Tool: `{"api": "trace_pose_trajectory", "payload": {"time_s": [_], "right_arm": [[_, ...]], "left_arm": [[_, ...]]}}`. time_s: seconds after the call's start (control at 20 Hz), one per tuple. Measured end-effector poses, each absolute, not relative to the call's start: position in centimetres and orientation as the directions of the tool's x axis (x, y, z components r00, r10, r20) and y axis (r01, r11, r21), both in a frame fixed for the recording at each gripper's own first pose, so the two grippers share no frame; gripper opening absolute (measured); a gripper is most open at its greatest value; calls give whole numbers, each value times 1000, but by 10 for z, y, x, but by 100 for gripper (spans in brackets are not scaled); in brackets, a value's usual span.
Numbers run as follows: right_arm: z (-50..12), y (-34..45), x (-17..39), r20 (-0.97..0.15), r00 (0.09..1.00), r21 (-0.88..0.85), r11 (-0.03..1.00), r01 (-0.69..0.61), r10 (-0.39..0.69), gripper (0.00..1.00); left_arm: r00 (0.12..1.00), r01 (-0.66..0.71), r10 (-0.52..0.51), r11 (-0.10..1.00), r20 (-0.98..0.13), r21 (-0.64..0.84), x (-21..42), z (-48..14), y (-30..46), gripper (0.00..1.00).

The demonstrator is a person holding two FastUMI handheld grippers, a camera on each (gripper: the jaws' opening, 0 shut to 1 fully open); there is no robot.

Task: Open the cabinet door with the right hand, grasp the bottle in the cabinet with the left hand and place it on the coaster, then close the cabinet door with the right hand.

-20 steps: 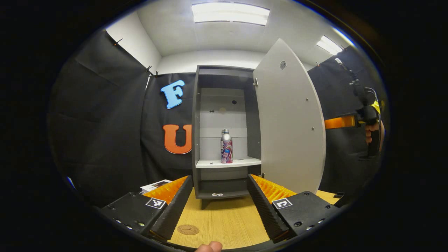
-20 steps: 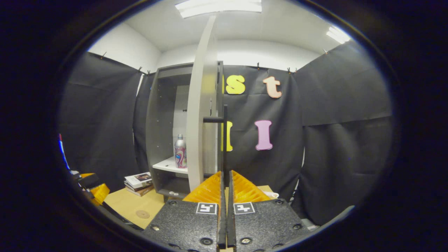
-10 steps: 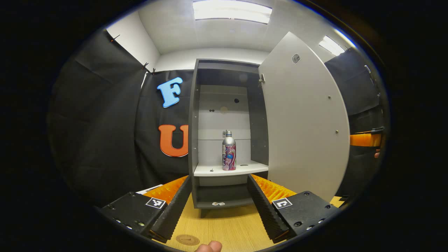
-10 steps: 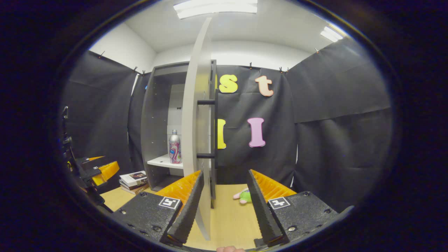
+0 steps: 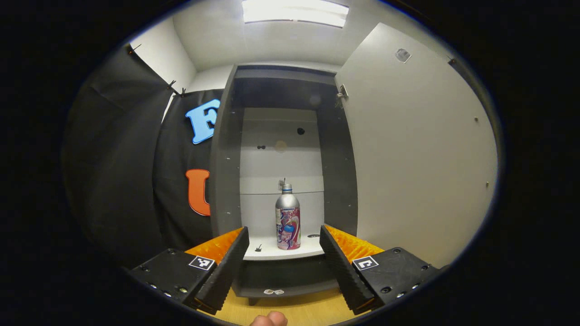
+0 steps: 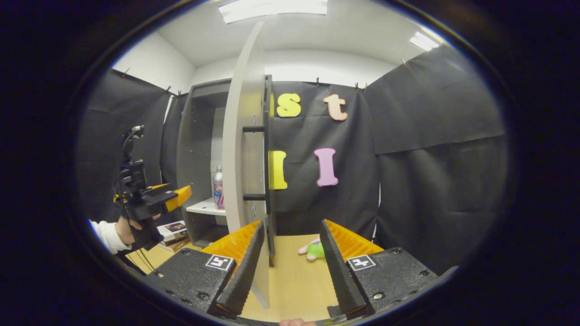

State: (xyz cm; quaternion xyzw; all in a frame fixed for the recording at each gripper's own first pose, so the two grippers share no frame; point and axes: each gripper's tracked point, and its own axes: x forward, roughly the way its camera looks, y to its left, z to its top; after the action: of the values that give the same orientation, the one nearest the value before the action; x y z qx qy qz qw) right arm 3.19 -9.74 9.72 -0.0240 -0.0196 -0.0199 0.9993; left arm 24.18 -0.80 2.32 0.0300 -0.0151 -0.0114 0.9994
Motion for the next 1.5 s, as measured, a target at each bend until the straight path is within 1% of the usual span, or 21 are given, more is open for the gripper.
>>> {"api": "trace_pose_trajectory", "payload": {"time_s": [0.35,0.45,0.6,0.9,1.1,1.3,1.35,1.45,1.5], "right_arm": [[106,-103,25,30,998,-37,998,60,-59,77],[111,-105,27,38,997,-21,998,64,-64,77],[110,-114,28,36,995,-29,995,98,-97,77],[111,-132,27,32,990,-13,990,140,-139,77],[109,-145,22,35,985,-2,985,171,-171,77],[107,-152,20,35,982,33,982,186,-187,77],[106,-152,20,37,981,37,981,189,-190,77],[107,-152,20,41,981,37,981,189,-191,77],[107,-152,21,42,981,34,981,189,-191,77]], "left_arm": [[1000,-8,7,999,21,50,332,14,-10,94],[1000,-9,8,998,19,67,352,9,-12,95],[1000,-28,28,997,6,66,375,0,-9,95],[997,-66,67,997,-27,49,411,-17,-1,95],[997,-73,75,996,-34,59,425,-20,1,95],[996,-60,63,997,-63,54,435,-27,1,95],[996,-58,61,997,-67,49,436,-28,1,94],[996,-53,56,998,-64,43,439,-29,3,70],[996,-53,56,998,-66,40,436,-29,4,78]]}}
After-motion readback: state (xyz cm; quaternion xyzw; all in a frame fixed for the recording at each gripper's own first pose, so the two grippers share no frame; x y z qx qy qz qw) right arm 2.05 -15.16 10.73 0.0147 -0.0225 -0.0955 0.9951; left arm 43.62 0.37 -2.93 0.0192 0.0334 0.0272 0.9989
